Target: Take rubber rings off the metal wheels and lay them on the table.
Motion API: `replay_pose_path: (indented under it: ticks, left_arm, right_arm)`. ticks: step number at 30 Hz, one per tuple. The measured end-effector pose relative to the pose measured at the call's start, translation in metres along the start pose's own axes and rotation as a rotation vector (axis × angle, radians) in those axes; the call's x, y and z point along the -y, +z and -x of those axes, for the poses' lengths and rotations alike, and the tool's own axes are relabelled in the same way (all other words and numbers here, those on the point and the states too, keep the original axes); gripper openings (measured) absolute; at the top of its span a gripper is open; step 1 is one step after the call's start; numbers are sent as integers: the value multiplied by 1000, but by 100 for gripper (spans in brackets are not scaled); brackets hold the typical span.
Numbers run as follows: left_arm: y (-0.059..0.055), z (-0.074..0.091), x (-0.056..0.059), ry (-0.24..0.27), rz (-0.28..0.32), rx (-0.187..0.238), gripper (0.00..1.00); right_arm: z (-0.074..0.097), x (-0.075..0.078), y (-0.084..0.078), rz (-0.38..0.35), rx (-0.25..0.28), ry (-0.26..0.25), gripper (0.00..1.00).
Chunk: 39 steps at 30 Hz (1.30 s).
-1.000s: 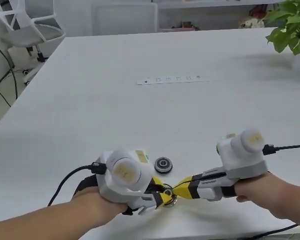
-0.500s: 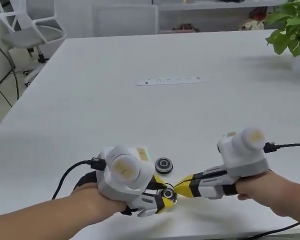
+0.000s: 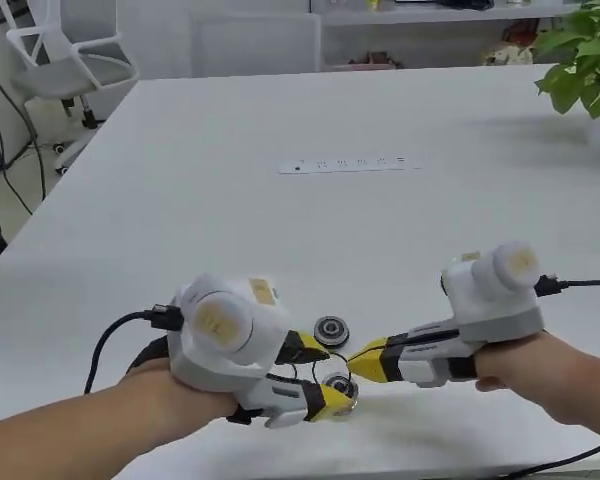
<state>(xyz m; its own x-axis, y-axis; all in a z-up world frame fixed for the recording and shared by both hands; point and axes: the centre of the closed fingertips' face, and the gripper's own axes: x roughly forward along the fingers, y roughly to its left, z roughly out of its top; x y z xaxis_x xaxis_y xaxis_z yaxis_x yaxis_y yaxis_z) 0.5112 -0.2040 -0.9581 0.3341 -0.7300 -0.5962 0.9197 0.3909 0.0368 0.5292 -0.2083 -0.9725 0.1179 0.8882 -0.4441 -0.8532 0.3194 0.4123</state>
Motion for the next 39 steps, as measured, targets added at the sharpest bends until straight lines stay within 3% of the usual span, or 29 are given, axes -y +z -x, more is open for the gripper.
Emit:
replay_pose_path:
  ticks: [10,22,39]
  left_arm:
    - [-3,26,-14,45,40,22,40]
    - [-14,56,-36,108,90,30,45]
    - [-34,80,-51,162,136,27,51]
  right_arm:
    - [-7,-5,18,16,14,22,0]
    - [-25,-11,31,33,6,43,0]
    - [-54,-7,26,1,-25,39,0]
